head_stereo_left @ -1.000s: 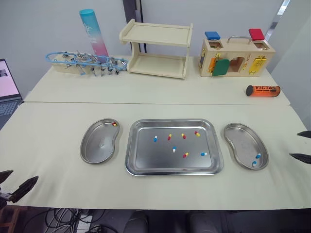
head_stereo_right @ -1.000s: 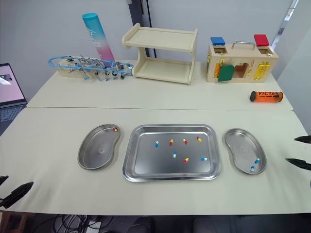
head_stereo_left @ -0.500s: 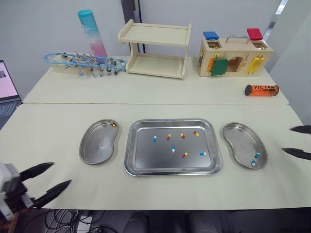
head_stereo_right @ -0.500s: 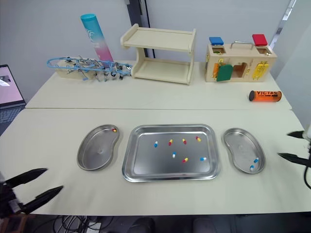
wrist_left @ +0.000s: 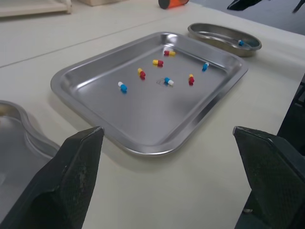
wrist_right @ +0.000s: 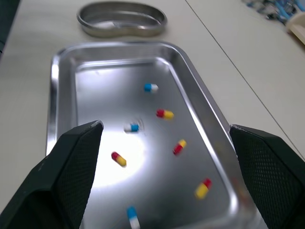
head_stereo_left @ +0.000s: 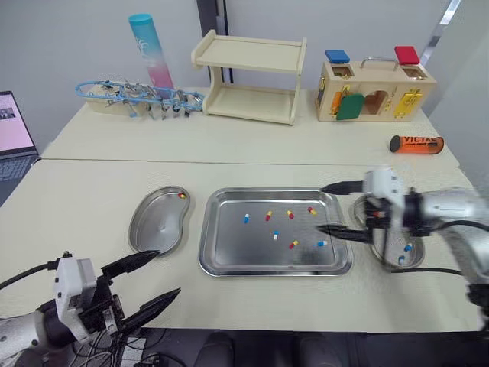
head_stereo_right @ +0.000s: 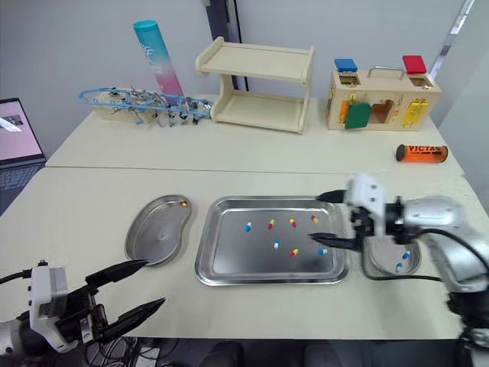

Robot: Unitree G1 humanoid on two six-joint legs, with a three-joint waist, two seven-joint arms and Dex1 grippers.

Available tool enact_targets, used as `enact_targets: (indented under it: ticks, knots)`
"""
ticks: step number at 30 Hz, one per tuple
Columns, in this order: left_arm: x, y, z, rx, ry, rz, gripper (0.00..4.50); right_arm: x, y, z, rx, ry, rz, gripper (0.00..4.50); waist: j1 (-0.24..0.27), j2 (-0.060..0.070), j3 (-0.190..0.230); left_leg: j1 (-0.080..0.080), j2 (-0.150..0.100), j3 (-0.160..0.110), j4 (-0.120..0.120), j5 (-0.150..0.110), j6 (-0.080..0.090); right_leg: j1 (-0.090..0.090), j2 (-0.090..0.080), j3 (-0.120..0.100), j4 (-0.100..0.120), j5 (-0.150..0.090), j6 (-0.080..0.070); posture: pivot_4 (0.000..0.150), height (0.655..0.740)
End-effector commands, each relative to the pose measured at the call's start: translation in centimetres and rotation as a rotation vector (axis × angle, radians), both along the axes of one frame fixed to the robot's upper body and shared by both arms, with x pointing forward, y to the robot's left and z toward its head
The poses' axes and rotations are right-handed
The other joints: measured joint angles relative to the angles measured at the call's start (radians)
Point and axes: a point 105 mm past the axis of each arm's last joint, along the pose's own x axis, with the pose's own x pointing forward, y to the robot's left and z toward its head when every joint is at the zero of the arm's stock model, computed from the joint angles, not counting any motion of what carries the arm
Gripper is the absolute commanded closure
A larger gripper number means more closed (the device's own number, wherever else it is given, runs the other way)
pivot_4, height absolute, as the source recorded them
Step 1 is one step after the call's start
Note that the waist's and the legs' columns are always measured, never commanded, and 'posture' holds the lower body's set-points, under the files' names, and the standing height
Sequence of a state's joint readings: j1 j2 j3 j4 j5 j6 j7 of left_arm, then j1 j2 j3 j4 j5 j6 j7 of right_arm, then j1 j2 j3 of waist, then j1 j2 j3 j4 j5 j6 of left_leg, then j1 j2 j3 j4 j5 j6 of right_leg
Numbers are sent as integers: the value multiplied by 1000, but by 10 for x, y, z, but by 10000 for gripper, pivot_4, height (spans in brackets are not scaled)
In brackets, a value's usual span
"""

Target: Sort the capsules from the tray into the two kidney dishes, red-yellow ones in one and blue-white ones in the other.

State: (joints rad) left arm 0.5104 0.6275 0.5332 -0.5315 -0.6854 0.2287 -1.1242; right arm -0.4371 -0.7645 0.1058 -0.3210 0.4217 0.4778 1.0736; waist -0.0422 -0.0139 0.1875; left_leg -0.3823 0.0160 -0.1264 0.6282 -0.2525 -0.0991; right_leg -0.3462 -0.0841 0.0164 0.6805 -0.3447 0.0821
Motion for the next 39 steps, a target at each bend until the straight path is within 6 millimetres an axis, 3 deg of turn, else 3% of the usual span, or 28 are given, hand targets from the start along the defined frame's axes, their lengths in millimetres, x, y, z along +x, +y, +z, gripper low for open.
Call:
enact_targets:
  ticks: [1,3,6,8,15,24,36,39]
  knots:
    - [-1,-5,3,-1,-29,-11,16,6,22,-2,-24,-48,4,1945,4,0,0,0,0,0,0,0,0,0,0,0,0,0,0,1500,7400]
    - [-1,-8,2,-5,-29,-15,0,9,35,-6,-28,-60,16,6118,6,0,0,-1,0,0,0,0,0,-1,0,0,0,0,0,1500,7400]
    - [-1,-9,1,-7,-25,-24,0,13,59,-15,-31,-56,23,16830,7,0,0,-1,0,-1,0,0,0,-2,0,0,0,0,0,1500,7400]
    - [0,-8,0,-1,-26,-27,0,17,78,-22,-45,-51,21,16830,6,0,0,0,0,-1,0,0,0,-2,0,0,1,0,0,1500,7400]
    - [5,-9,1,6,-33,-42,0,38,114,-45,-103,-10,-92,16830,4,0,0,-1,0,-2,0,0,0,-3,1,0,1,0,0,1500,7400]
    - [3,-10,0,17,-25,-63,0,55,131,-62,-112,-7,-166,16830,-4,-1,0,-1,0,-3,-1,0,0,-4,2,0,2,0,-1,1500,7400]
    - [4,-10,-2,20,-24,-61,0,65,126,-80,-133,57,-217,16830,-13,-1,0,-1,0,-3,-1,0,0,-4,2,0,2,0,-1,1500,7400]
    - [4,-10,-2,22,-26,-62,0,65,123,-85,-144,71,-222,22527,-13,0,-1,-1,0,-3,-1,0,0,-4,2,0,2,0,-1,1500,7400]
